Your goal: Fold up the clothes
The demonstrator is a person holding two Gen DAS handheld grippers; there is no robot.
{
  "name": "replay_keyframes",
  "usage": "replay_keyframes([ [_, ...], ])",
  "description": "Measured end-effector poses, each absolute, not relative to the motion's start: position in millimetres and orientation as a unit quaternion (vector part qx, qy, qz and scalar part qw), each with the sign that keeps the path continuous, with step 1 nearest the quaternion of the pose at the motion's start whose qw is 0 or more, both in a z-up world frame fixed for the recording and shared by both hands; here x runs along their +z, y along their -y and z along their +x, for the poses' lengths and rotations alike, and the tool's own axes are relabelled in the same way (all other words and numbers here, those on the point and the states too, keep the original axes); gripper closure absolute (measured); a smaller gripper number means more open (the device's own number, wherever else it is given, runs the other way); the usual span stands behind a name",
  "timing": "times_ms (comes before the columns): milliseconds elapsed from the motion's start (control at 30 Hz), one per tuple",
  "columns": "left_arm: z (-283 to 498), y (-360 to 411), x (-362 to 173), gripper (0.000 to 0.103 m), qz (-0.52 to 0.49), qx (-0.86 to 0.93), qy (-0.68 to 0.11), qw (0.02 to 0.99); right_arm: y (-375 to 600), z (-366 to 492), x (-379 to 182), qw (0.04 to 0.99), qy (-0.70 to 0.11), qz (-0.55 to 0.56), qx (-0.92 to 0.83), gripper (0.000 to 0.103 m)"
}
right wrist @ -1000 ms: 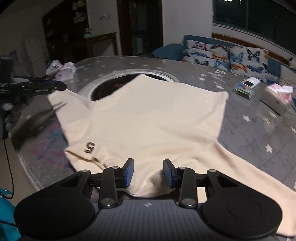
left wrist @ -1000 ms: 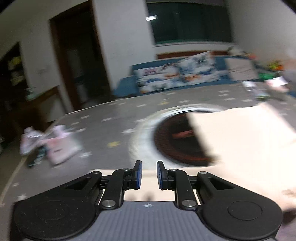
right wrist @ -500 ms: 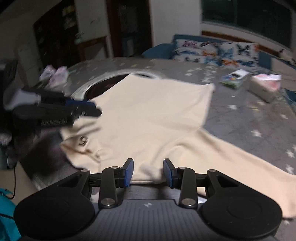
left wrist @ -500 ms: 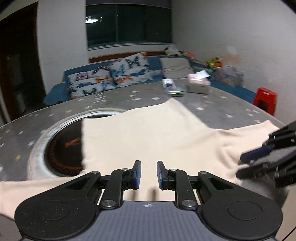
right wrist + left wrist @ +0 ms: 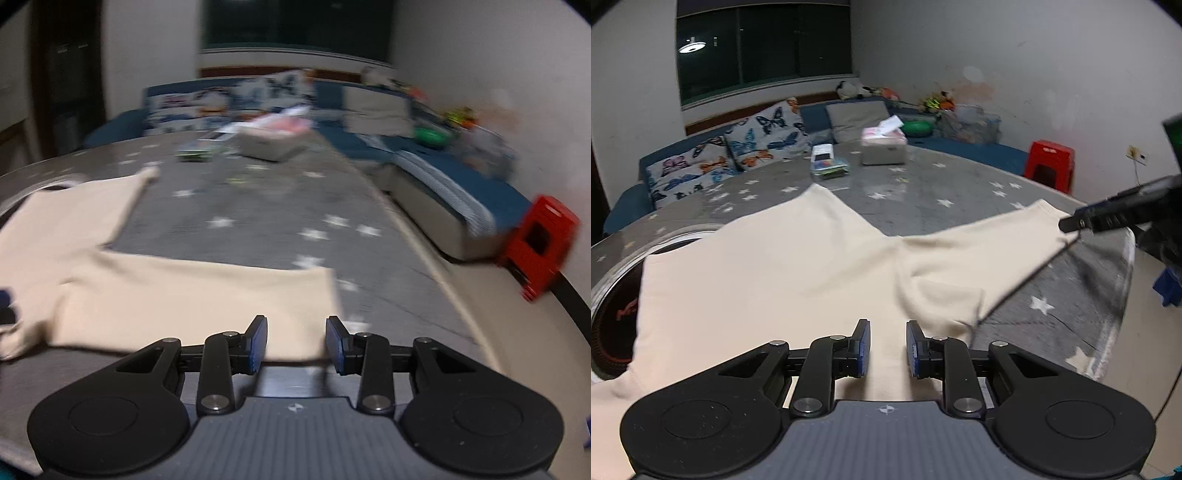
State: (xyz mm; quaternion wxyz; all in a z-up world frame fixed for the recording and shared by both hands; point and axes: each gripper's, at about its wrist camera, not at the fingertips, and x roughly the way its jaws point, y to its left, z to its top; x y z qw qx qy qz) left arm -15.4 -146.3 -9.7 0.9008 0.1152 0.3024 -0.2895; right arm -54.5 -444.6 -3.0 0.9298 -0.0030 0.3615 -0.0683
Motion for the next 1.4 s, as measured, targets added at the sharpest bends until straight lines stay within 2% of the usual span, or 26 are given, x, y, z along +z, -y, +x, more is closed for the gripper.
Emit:
replay_keyframes([
  [167,-18,151,-13,0.08,0.123,-0.299,-0.306,0.896,462,-48,-10,0.928,-0.364,0.017,-0.081,0.07],
  [267,-19,153,-15,0.08,0.126,-0.302,-0.308,0.893,462,-41,-6,0.932,-0.355,0.005,-0.077,0.091],
  [400,-23,155,-16,0.08,0.132,-0.315,-0.304,0.89,462,-33,0,0.937,-0.343,-0.01,-0.07,0.094],
  [767,-26,157,-18,0.08,0.139,-0.332,-0.299,0.884,467,13,-17,0.932,-0.348,-0.061,-0.087,0.093],
  [833,-26,157,-17,0.08,0.139,-0.333,-0.299,0.884,468,13,-21,0.932,-0.345,-0.062,-0.09,0.09],
  [900,-26,157,-17,0.08,0.138,-0.334,-0.299,0.883,469,12,-16,0.933,-0.343,-0.049,-0.092,0.081],
  [1033,-26,157,-16,0.08,0.134,-0.333,-0.3,0.884,461,8,-2,0.941,-0.326,-0.047,-0.079,0.079],
  [1200,-25,155,-14,0.075,0.13,-0.328,-0.3,0.886,439,15,-2,0.944,-0.327,-0.036,-0.022,0.064],
  [1267,-26,154,-13,0.074,0.128,-0.326,-0.3,0.887,432,26,-8,0.942,-0.335,-0.034,-0.015,0.063],
  [1400,-28,149,-10,0.071,0.122,-0.321,-0.301,0.889,428,39,-19,0.939,-0.342,-0.03,-0.02,0.047],
])
